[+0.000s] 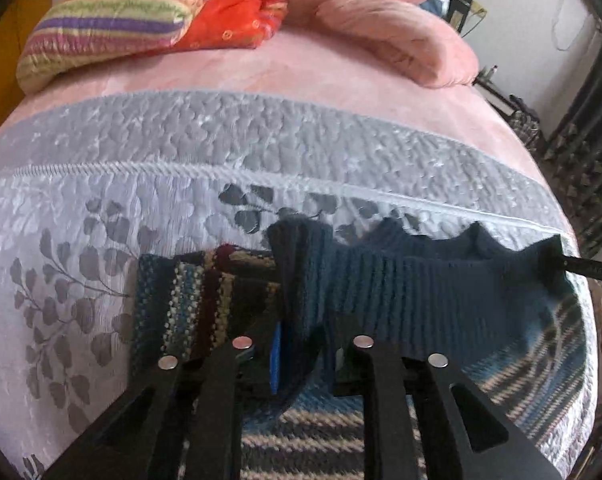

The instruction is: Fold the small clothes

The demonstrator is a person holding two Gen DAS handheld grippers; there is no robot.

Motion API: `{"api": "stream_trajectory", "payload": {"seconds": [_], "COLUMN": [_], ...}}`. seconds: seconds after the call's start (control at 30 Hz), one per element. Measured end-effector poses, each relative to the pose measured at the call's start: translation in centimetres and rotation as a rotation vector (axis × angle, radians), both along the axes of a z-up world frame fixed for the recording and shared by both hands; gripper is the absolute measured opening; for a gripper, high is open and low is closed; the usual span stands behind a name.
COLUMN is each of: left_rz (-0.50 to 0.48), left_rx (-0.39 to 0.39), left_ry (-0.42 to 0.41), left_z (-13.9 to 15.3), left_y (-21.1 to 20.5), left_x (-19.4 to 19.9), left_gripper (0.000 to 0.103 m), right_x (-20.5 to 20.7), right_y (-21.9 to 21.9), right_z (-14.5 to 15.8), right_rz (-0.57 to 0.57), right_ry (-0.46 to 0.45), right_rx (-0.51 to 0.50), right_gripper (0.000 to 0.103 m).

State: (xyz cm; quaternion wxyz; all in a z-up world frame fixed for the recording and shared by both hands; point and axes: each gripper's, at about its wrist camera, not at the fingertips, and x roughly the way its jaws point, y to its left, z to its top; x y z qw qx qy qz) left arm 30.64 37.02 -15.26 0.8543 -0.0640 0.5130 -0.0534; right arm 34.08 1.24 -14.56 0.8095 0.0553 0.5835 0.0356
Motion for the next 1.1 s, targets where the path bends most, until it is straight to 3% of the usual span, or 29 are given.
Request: {"api": "stream_trajectory", "payload": {"seconds": [0.13,0.2,0.3,0.33,0.4,0.43,0.5,0.6,0.83,0.87,0.93,1.03,1.1], "left_rz": [0.031,0.036,0.053,0.066,0.092,0.097,0.094,0.069,-0.017,-0.026,-0.053,-0.079,-0.067], "left_rx": [-0.009,-0.023,-0.029,-0.030,-0.058,-0.074,-0.097,-0.065,-0.081,-0.086,-0.091,-0.053,-0.036], "left_ry": [0.031,0.039,0.044,0.029,0.003,-0.003,-0.008,0.008,0.048,0.055,0.078,0.120,0.163], "left_z": [-1.3,-1.2,-0.2,0.5,2.0,2.5,3.6,4.4,4.5,4.4,3.7,2.0,0.5], "left_y": [0.7,0.9,1.4,1.8,2.6,2.8,2.9,2.1,-1.3,-1.7,-2.6,-3.5,-3.2], "left_x": [0.2,0.1,-0.3,-0.7,-1.7,-2.0,-3.2,-5.1,-9.7,-10.0,-10.6,-11.1,-11.2], "left_gripper": [0.030,0.031,0.043,0.050,0.054,0.055,0.056,0.056,0.062,0.062,0.062,0.062,0.062], "right_x": [0.4,0.3,-0.7,-1.1,-2.8,-3.6,-5.7,-9.1,-16.1,-16.8,-17.9,-18.6,-18.8], "right_y": [0.2,0.0,-1.0,-1.4,-3.0,-3.6,-4.9,-6.4,-8.0,-7.9,-7.9,-8.2,-8.5], "right_z": [-1.9,-1.7,0.0,0.6,2.3,3.1,4.0,4.2,0.9,0.2,-0.8,-0.6,-0.7], "right_rz": [-0.007,-0.016,-0.018,-0.022,-0.042,-0.049,-0.054,-0.060,-0.095,-0.092,-0.085,-0.099,-0.118], "right_ry": [0.041,0.042,0.024,0.015,-0.014,-0.028,-0.036,-0.008,0.085,0.097,0.115,0.097,0.101], "right_rx": [-0.017,-0.004,0.044,0.059,0.112,0.131,0.160,0.184,0.199,0.207,0.223,0.222,0.212], "right_gripper": [0.011,0.013,0.020,0.028,0.043,0.045,0.046,0.048,0.051,0.048,0.026,0.014,0.013]}}
